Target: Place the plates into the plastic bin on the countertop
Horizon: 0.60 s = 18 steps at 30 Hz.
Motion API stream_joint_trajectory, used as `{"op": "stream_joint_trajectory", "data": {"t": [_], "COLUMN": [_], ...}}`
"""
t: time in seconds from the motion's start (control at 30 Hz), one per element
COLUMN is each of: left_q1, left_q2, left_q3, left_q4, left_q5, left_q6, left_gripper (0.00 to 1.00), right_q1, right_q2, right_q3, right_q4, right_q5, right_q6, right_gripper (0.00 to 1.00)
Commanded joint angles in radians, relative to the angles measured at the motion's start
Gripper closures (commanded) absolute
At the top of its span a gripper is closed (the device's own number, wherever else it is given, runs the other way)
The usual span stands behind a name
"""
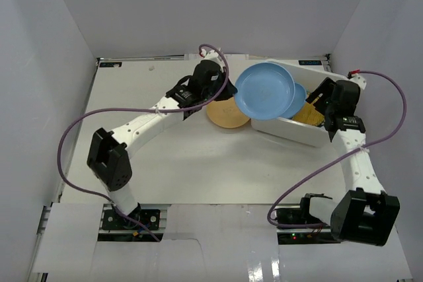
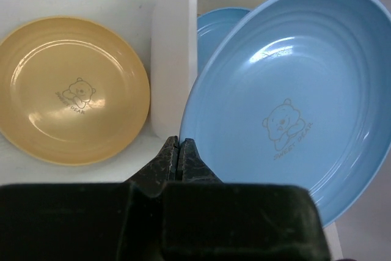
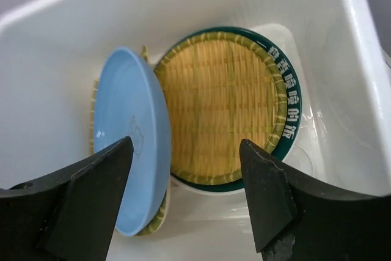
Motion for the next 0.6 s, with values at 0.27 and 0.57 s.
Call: {"op": "stream_joint_trajectory", "data": {"t": [0.27, 0.57], "left_q1": [-0.097, -0.112], "left_q2": [0.391, 0.651], "left_q3": [0.528, 0.872], "left_q4": [-0.166, -0.269], "left_q5": [-0.121, -0.146], "left_q6": [0.026, -0.028], "left_gripper": [1.00, 1.00], "right_q1": [-0.053, -0.052], "right_q2": [-0.370, -0.469], "right_q3": [0.097, 0.119], "right_q4": [0.002, -0.023], "right_q5": [-0.141, -0.353], "right_q6": [0.118, 0.108], "right_gripper": [0.78, 0.83]}}
